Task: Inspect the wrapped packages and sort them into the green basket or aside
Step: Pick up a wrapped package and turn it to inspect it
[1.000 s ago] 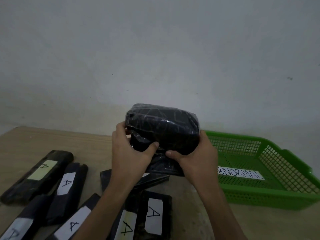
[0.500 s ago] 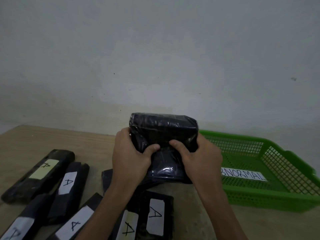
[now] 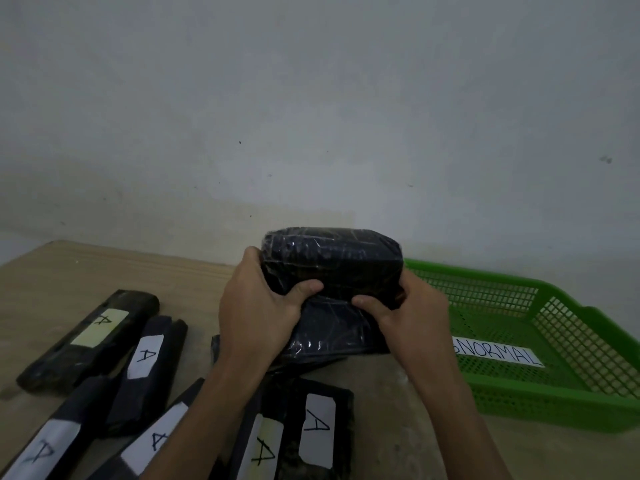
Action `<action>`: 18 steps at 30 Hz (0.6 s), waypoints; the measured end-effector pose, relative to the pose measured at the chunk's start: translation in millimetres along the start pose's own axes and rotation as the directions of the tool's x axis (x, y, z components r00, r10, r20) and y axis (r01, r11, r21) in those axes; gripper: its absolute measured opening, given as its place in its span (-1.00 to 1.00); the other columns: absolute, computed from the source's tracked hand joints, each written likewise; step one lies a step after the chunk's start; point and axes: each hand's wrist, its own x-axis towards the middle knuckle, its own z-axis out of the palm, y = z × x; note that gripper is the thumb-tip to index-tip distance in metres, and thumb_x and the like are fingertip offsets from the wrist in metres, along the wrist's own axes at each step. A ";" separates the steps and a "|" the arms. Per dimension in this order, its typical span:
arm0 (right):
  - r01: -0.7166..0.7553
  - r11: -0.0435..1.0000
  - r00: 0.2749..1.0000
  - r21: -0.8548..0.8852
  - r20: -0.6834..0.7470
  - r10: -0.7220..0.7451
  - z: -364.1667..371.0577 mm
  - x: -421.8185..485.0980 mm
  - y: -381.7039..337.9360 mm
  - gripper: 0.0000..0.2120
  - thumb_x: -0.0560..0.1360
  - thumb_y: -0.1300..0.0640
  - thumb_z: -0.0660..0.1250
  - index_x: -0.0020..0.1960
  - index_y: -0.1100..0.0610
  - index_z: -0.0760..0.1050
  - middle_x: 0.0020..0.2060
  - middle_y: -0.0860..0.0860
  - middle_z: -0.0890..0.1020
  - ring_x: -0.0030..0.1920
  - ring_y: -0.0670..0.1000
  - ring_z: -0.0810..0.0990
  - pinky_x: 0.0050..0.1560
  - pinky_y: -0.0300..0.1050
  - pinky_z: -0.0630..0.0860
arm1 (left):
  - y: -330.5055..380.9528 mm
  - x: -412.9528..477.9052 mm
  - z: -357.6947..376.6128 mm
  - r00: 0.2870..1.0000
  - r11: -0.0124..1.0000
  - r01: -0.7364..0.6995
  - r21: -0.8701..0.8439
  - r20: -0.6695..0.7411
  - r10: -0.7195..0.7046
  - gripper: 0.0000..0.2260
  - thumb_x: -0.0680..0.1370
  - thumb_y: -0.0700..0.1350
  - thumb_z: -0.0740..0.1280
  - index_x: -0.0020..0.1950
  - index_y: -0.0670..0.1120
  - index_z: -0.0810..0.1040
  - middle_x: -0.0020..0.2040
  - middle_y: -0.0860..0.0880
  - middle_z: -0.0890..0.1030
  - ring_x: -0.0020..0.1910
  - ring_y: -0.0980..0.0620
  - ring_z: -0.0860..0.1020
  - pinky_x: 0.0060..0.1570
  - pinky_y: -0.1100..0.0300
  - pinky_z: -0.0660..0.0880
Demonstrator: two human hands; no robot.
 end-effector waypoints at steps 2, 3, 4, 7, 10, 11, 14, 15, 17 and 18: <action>0.022 1.000 0.999 0.016 -0.038 -0.022 -3.0 3.0 1.1 -0.67 0.30 0.14 0.56 0.03 0.10 0.58 -0.22 -0.11 0.55 -0.20 -0.10 0.51 -0.27 -0.49 0.33 | 4.5 2.5 -6.2 0.994 0.996 0.038 -0.076 0.107 -0.029 -0.55 0.30 0.09 0.52 0.04 0.00 0.39 -0.11 0.16 0.55 -0.15 0.20 0.52 -0.21 0.29 0.47; 0.030 0.999 0.998 0.025 -0.057 -0.028 -6.5 4.5 1.6 -0.67 0.31 0.16 0.55 0.02 0.09 0.55 -0.20 -0.10 0.55 -0.21 -0.12 0.51 -0.25 -0.46 0.34 | 8.4 2.9 -9.5 0.981 0.984 0.088 -0.154 0.184 -0.059 -0.54 0.31 0.13 0.48 0.07 0.02 0.38 -0.09 0.20 0.53 -0.12 0.27 0.51 -0.21 0.37 0.44; 0.038 0.999 0.998 0.033 -0.058 -0.036 -10.9 5.7 2.1 -0.67 0.31 0.16 0.55 0.01 0.06 0.52 -0.20 -0.13 0.55 -0.23 -0.17 0.50 -0.24 -0.47 0.36 | 11.2 2.7 -12.1 0.961 0.958 0.153 -0.243 0.263 -0.087 -0.53 0.32 0.21 0.43 0.10 0.03 0.39 -0.06 0.21 0.54 -0.08 0.28 0.52 -0.18 0.41 0.45; 0.004 0.997 0.992 0.083 0.127 -0.014 -26.1 6.5 3.2 -0.56 0.31 0.11 0.55 0.06 -0.03 0.38 -0.14 -0.29 0.51 -0.14 -0.34 0.49 -0.14 -0.50 0.42 | 11.5 1.0 -12.7 0.919 0.884 0.292 -0.364 0.364 -0.154 -0.50 0.33 0.37 0.24 0.08 0.05 0.46 0.00 0.12 0.58 0.01 0.16 0.56 0.03 0.17 0.52; -0.165 0.966 0.922 0.200 0.378 0.079 -36.2 5.7 4.3 -0.39 0.34 0.06 0.52 0.27 -0.07 0.28 0.03 -0.27 0.52 0.05 -0.22 0.56 0.11 -0.22 0.47 | 10.5 1.9 -10.0 0.919 0.891 0.313 -0.329 0.340 -0.198 -0.65 0.42 0.16 0.36 0.12 0.03 0.47 0.02 0.08 0.57 0.00 0.10 0.56 0.04 0.10 0.52; -0.234 0.938 0.900 0.254 0.422 0.110 -37.9 5.9 4.0 -0.33 0.35 0.02 0.51 0.35 -0.06 0.25 0.08 -0.22 0.54 0.09 -0.17 0.57 0.16 -0.13 0.48 | 11.3 2.2 -10.1 0.918 0.899 0.310 -0.310 0.344 -0.198 -0.72 0.46 0.01 0.39 0.13 0.00 0.45 0.00 0.07 0.56 -0.03 0.12 0.55 -0.01 0.14 0.52; -0.415 0.820 0.848 0.394 0.493 0.193 -39.5 5.5 -2.1 -0.21 0.22 -0.23 0.50 0.37 -0.09 0.31 0.12 -0.16 0.59 0.05 -0.17 0.62 0.16 -0.05 0.49 | 13.2 3.7 -13.3 0.894 0.875 0.343 -0.342 0.404 -0.192 -0.81 0.46 -0.12 0.34 0.02 -0.05 0.39 -0.14 0.02 0.50 -0.16 0.07 0.53 -0.06 0.05 0.51; -0.453 0.778 0.839 0.435 0.504 0.207 -38.7 4.4 -5.1 -0.27 0.17 -0.29 0.47 0.29 -0.13 0.39 0.08 -0.18 0.61 -0.01 -0.20 0.63 0.11 -0.08 0.50 | 14.8 3.4 -14.7 0.888 0.849 0.363 -0.384 0.418 -0.191 -0.82 0.43 -0.07 0.32 -0.05 -0.07 0.38 -0.17 0.00 0.47 -0.20 0.05 0.51 -0.07 -0.02 0.49; -0.492 0.727 0.831 0.478 0.508 0.228 -34.7 2.2 -9.1 -0.36 0.12 -0.31 0.40 0.17 -0.17 0.44 0.02 -0.23 0.62 -0.05 -0.21 0.63 0.10 -0.08 0.51 | 16.0 2.4 -15.4 0.898 0.831 0.361 -0.424 0.399 -0.186 -0.78 0.45 0.00 0.31 -0.14 -0.10 0.34 -0.20 -0.05 0.44 -0.22 0.01 0.48 -0.08 -0.09 0.47; -0.493 0.732 0.831 0.470 0.503 0.238 -32.3 1.3 -9.8 -0.36 0.12 -0.29 0.41 0.17 -0.18 0.42 0.02 -0.23 0.61 -0.02 -0.20 0.62 0.13 -0.05 0.51 | 15.0 2.3 -15.1 0.903 0.845 0.350 -0.404 0.385 -0.190 -0.74 0.49 0.04 0.30 -0.16 -0.11 0.33 -0.20 -0.06 0.44 -0.20 -0.02 0.49 -0.04 -0.13 0.49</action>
